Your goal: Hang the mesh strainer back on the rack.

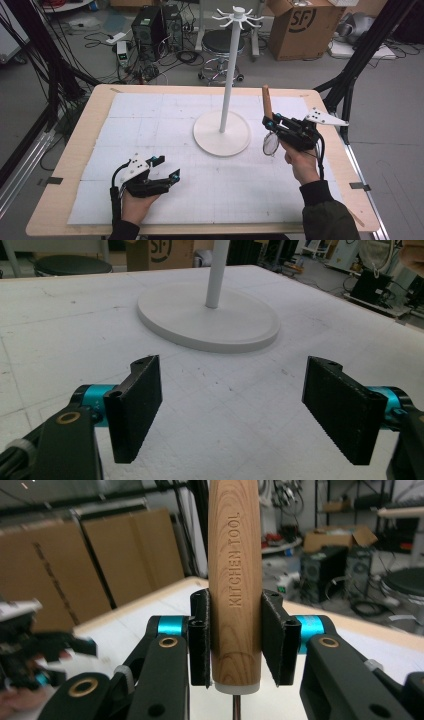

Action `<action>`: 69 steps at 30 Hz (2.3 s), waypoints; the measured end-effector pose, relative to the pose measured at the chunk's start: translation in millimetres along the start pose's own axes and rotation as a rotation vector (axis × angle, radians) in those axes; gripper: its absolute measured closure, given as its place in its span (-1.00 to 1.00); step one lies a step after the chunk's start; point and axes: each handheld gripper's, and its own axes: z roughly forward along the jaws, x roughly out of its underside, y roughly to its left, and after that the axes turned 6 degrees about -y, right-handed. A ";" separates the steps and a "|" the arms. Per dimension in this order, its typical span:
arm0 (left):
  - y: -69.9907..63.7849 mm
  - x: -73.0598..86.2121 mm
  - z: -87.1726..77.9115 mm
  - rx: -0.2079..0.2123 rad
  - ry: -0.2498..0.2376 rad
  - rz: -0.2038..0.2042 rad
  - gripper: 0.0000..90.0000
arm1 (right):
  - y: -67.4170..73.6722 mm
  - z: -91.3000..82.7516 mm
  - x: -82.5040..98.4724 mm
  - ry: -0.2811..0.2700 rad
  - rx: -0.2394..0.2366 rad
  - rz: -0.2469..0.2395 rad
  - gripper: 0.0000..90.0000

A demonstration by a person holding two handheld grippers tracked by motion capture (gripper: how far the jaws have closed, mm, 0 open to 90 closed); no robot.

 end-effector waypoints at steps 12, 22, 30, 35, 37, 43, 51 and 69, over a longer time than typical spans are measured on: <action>-0.4 0.0 -0.4 0.005 -0.005 -0.005 -0.46 | 13.9 17.2 -30.2 -0.130 -0.016 0.008 0.53; -0.2 0.1 -0.8 0.006 -0.006 -0.009 -0.45 | 23.8 33.5 -61.6 -0.224 -0.031 -0.013 0.53; 0.7 0.4 -1.7 0.007 -0.006 -0.011 -0.46 | 25.9 50.3 -81.5 -0.268 -0.023 -0.037 0.53; 1.9 0.5 -2.9 0.003 -0.012 -0.014 -0.45 | 22.4 57.9 -92.2 -0.288 -0.014 -0.030 0.53; 2.1 0.4 -3.5 0.002 -0.012 -0.016 -0.45 | 20.8 62.6 -96.9 -0.287 -0.013 -0.024 0.53; 1.3 0.0 -4.9 0.002 -0.012 -0.008 -0.45 | 21.1 69.0 -101.7 -0.264 -0.021 -0.022 0.53; 3.4 0.3 -11.7 -0.014 -0.024 -0.016 -0.45 | 12.9 74.4 -104.4 -0.251 -0.030 0.008 0.53; 4.1 1.9 -24.0 -0.044 -0.030 -0.022 -0.45 | 16.1 89.9 -97.5 -0.214 -0.027 0.000 0.52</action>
